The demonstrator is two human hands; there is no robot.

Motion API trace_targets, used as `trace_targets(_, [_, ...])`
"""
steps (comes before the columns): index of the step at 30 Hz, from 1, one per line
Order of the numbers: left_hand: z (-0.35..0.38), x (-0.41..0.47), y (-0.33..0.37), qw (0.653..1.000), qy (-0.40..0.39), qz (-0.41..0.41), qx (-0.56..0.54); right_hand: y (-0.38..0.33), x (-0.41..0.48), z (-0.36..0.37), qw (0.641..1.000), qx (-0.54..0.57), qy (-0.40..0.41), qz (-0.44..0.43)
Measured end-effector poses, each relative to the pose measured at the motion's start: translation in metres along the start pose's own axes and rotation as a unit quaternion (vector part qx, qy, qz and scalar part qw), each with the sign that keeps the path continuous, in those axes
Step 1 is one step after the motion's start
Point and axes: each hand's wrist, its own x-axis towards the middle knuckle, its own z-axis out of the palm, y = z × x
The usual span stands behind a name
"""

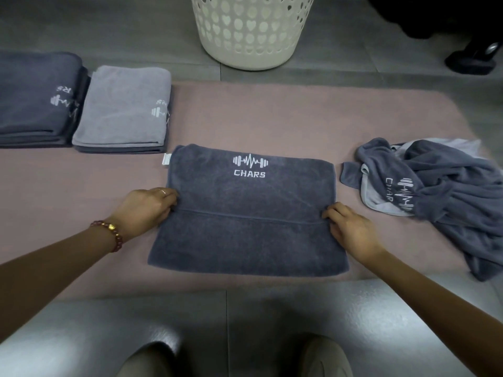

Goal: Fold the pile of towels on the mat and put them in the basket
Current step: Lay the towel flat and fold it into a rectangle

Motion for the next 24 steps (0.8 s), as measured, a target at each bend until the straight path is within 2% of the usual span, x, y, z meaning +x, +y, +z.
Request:
trace_targets(2, [-0.003, 0.008, 0.005, 0.999, 0.022, -0.037, -0.016, 0.001, 0.003, -0.002, 0.998, 0.056, -0.008, 0.031])
trace_targets(4, [-0.008, 0.019, 0.005, 0.992, 0.061, -0.101, -0.054, 0.000, 0.010, -0.011, 0.982, 0.156, -0.002, 0.103])
trace_targets(6, [-0.017, 0.031, 0.002, 0.968, 0.076, -0.187, -0.146, -0.005, 0.025, -0.024, 0.932, 0.300, 0.015, 0.206])
trace_targets(8, [-0.028, 0.044, -0.003, 0.943, 0.116, -0.212, -0.230, -0.011, 0.045, -0.040, 0.867, 0.418, 0.067, 0.264])
trace_targets(12, [-0.081, 0.074, -0.004, 0.878, 0.256, -0.208, -0.346, -0.011, 0.093, -0.085, 0.806, 0.494, 0.188, 0.267])
trace_targets(15, [-0.128, 0.097, -0.016, 0.829, 0.323, -0.175, -0.421, -0.007, 0.127, -0.127, 0.805, 0.481, 0.266, 0.222])
trace_targets(17, [-0.157, 0.108, -0.024, 0.814, 0.343, -0.151, -0.443, -0.004, 0.144, -0.153, 0.812, 0.459, 0.306, 0.189])
trace_targets(24, [-0.204, 0.108, -0.038, 0.843, 0.320, -0.077, -0.425, 0.010, 0.155, -0.190, 0.846, 0.431, 0.283, 0.133])
